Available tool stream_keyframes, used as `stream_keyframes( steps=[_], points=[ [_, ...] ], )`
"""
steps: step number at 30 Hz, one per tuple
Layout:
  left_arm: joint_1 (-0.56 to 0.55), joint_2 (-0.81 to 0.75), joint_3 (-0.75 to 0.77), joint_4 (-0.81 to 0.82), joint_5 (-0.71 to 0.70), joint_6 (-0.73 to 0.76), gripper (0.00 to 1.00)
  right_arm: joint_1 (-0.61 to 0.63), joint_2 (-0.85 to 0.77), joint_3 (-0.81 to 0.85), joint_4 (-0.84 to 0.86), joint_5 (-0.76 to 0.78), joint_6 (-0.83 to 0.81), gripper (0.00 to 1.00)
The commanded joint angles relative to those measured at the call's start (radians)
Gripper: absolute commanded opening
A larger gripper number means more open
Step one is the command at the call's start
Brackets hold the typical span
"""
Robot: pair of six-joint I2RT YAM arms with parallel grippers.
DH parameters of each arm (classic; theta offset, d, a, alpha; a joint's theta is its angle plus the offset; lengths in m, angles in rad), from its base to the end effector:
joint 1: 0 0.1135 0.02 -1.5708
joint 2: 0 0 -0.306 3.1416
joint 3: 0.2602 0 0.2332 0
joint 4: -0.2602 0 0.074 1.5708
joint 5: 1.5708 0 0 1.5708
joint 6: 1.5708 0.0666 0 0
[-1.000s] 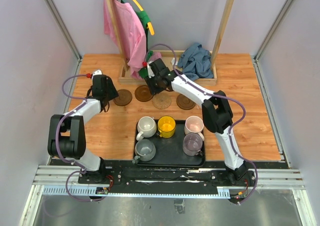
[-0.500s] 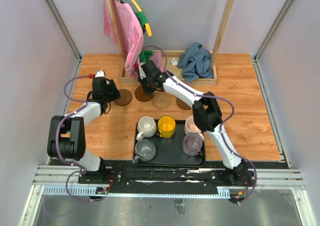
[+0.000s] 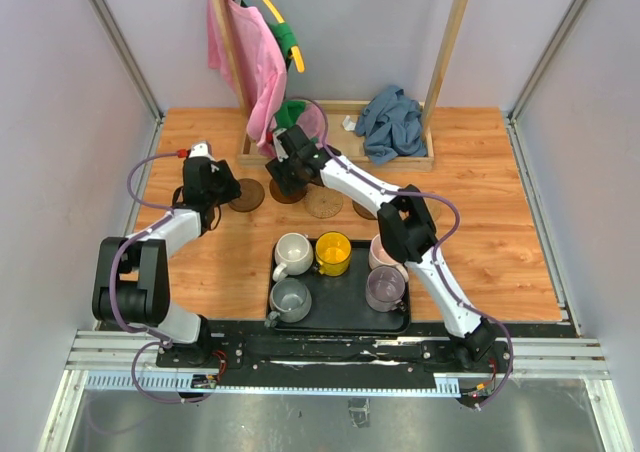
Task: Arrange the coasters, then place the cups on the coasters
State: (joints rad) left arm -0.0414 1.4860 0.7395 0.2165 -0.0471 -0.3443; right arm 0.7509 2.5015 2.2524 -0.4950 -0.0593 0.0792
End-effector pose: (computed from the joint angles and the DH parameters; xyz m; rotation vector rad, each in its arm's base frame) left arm 0.3213 -0.0102 0.2384 -0.3457 2.0768 -0.1826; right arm 0.4374 0.4136 0.2037 -0.8080 2.2215 0.4822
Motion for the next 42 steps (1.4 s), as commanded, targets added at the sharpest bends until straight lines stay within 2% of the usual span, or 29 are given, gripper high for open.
stream_keyframes(
  steps=[1,3,7,12,16,21,29,37,42],
  points=[
    [0.002,-0.011,-0.002,0.049,0.027,0.01,0.54,0.026,0.011,0.023,-0.001,0.067,-0.033,0.66],
    [0.002,-0.008,-0.003,0.052,0.03,0.01,0.54,0.026,0.018,0.028,0.006,0.076,-0.033,0.64],
    [0.002,0.003,0.002,0.061,0.034,0.012,0.54,0.027,0.035,0.029,0.024,0.071,-0.03,0.46],
    [0.001,0.042,0.022,0.064,0.04,0.008,0.53,0.031,0.048,0.011,0.025,0.061,-0.025,0.35],
    [0.001,0.103,0.068,0.059,0.052,0.003,0.46,0.032,0.063,0.0,0.025,0.057,-0.022,0.27],
    [0.001,0.18,0.126,0.036,0.089,0.003,0.29,0.038,0.075,-0.019,0.001,0.05,-0.016,0.24],
    [0.002,0.278,0.19,-0.049,0.076,0.017,0.01,0.077,0.025,-0.168,0.013,0.048,-0.002,0.12],
    [0.002,0.321,0.239,-0.128,0.122,0.021,0.0,0.108,-0.01,-0.223,0.01,0.036,0.016,0.08],
    [0.001,0.338,0.249,-0.145,0.147,0.025,0.01,0.108,-0.041,-0.23,0.012,0.085,0.011,0.12]
  ],
)
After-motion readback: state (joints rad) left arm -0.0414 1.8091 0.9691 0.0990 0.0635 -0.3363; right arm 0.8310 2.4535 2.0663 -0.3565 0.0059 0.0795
